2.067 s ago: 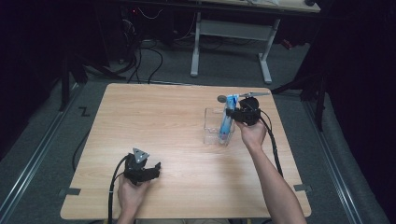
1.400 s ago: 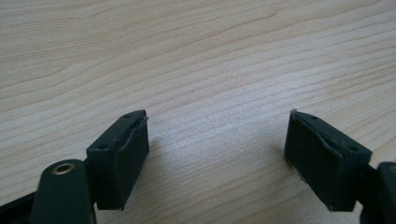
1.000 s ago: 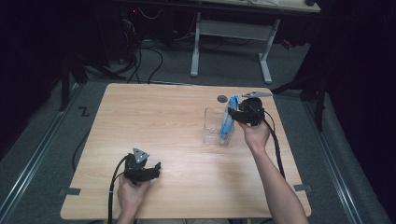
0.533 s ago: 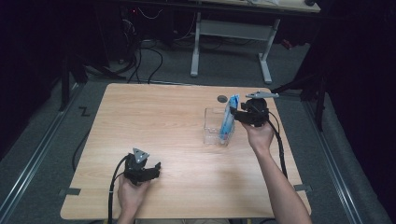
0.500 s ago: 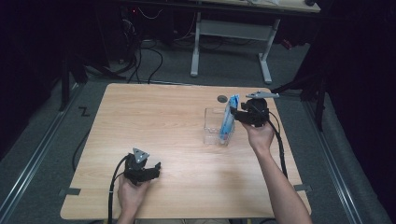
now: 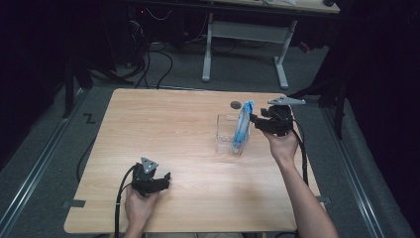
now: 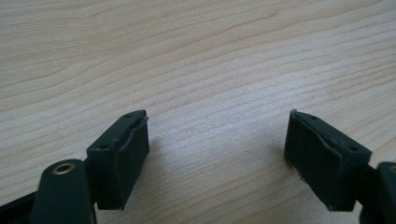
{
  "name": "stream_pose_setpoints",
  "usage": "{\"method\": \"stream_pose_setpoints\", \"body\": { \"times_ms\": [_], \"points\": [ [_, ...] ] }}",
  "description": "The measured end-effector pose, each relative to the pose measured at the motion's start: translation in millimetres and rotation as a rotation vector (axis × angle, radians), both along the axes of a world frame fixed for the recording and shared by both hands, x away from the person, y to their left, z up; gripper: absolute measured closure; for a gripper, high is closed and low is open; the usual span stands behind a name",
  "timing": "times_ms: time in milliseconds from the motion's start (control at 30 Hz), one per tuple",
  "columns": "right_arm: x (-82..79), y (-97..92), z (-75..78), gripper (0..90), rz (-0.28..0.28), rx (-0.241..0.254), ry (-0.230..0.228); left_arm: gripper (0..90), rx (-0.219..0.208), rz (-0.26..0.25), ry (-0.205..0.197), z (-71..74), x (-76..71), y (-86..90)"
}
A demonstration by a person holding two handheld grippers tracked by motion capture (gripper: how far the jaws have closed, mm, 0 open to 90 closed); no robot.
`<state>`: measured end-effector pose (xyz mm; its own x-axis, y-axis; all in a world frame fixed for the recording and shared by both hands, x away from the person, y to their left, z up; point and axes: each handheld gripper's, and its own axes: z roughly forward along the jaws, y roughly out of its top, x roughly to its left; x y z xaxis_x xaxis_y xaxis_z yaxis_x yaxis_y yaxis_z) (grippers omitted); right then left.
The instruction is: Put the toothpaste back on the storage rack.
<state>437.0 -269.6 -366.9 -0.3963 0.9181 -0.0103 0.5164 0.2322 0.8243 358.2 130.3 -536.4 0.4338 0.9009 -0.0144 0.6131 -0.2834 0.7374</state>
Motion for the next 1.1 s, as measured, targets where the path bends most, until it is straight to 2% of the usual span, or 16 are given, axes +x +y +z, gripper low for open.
{"method": "stream_pose_setpoints", "body": {
  "times_ms": [367,533,767,967,1100],
  "points": [
    [-10.6,-7.5,7.4,48.2,0.004,0.006,-0.012,22.5,-0.001,0.000,0.000,0.0,0.0,0.1],
    [-17.1,-9.8,9.9,48.4,0.013,-0.012,-0.019,22.5,-0.001,0.000,0.000,0.0,0.0,0.1],
    [-24.7,-22.1,5.3,48.2,-0.003,0.028,-0.005,22.5,-0.001,0.000,0.000,0.0,0.0,0.1],
    [-34.8,-22.4,12.2,47.6,0.028,0.054,-0.024,22.5,0.000,0.000,0.000,0.0,0.0,0.1],
    [-39.9,-21.9,13.8,47.4,0.042,0.064,-0.020,22.6,0.000,0.001,0.000,0.0,0.0,0.0]
  ]
}}
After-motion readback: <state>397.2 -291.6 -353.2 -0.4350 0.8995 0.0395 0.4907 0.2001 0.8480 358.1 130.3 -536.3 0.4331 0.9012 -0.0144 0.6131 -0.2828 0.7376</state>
